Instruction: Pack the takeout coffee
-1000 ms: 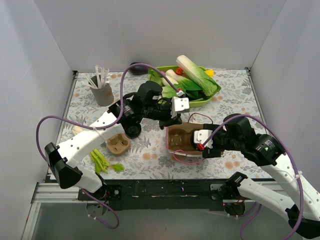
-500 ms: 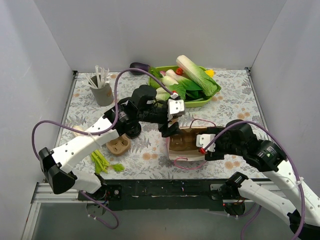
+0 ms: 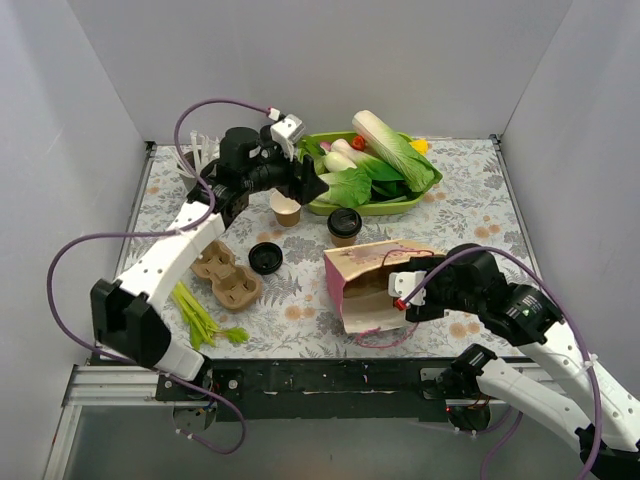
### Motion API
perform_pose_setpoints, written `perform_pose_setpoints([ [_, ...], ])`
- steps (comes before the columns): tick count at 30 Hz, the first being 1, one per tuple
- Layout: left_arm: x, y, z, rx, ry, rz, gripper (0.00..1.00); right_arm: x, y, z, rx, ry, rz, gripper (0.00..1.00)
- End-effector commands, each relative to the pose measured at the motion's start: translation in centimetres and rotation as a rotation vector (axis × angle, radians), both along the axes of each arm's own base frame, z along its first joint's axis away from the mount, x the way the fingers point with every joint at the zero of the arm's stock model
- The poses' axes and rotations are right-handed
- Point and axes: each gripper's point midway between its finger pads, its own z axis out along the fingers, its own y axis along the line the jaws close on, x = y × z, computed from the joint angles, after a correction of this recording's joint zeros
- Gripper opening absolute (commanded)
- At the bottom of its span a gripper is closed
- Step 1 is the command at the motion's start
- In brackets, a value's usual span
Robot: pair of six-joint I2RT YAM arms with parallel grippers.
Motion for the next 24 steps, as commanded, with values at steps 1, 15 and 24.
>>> perform_pose_setpoints([
  [1, -0.3, -0.8, -4.0, -0.061, 0.222, -0.087, 0.72, 1.2, 0.8, 0.4, 0.013, -0.065, 0.016, 0.01],
  [15, -3.0, -2.9, -9.5, -0.059, 0.430, -0.324, 0.69, 3.9, 4.2, 3.2, 0.102, -0.138, 0.052, 0.01],
  [24, -3.1, -2.7, -9.5, -0.038, 0.440, -0.318, 0.69, 5.0, 4.5, 1.1, 0.072, -0.218, 0.082, 0.01],
])
